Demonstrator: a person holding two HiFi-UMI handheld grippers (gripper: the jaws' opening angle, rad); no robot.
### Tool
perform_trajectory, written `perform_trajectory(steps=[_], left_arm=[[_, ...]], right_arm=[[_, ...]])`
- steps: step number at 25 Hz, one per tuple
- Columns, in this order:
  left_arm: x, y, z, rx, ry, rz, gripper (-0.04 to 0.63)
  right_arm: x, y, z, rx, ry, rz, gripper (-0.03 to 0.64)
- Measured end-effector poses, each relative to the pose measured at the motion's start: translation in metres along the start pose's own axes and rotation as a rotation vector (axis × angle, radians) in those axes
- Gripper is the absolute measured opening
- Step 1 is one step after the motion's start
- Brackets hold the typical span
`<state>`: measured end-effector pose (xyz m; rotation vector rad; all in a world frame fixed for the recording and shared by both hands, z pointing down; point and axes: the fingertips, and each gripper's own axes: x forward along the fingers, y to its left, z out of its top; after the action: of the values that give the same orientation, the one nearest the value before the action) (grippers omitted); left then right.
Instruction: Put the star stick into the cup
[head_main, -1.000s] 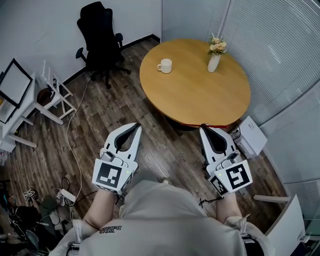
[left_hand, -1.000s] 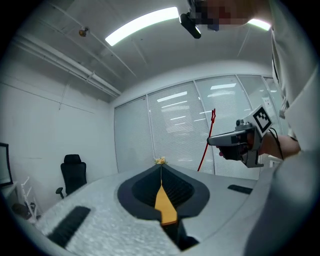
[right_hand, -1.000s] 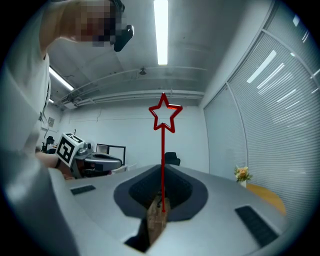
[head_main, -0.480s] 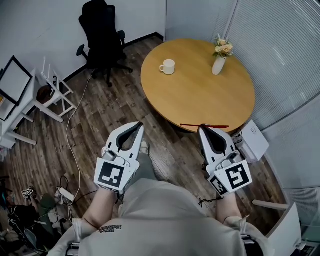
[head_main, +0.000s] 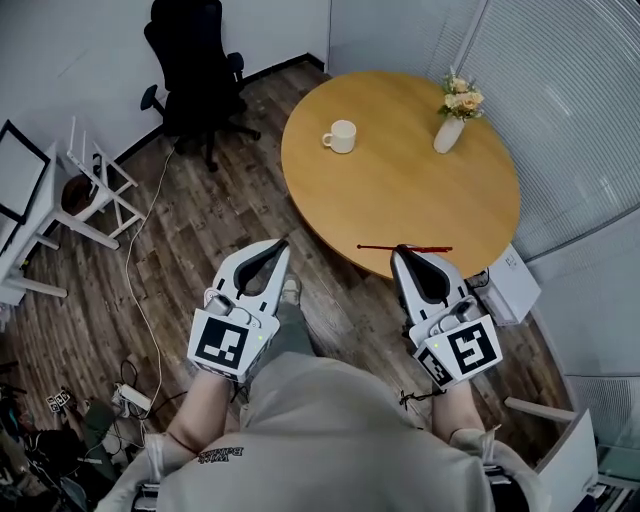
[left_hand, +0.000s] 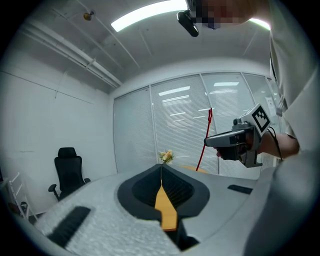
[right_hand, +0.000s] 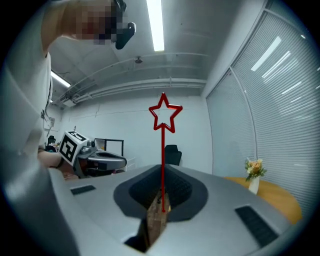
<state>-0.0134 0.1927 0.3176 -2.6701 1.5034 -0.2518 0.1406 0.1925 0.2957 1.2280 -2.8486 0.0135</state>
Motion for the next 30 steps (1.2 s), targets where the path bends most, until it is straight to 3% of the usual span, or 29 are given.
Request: perform_trajectory(steps=[10,19,30], left_arm=[[0.074,0.093,-0.002,-0.032,-0.01,-0.059,0.023],[0.141,0.171,-0.006,0.021,0.011,-0.193,0.021],[0.194,0.218,-0.002,0.023,-0.006,-0.337,0.021]], right_arm=[[0.108,-0.045,0.008,-0.01,0.049,-0.071,0.037],[0.194,-0.072,0.025,0.015,0.054,-0.172,0.037],[0.253,-0.095,0.027,0.04,0.079,-0.29,0.037]])
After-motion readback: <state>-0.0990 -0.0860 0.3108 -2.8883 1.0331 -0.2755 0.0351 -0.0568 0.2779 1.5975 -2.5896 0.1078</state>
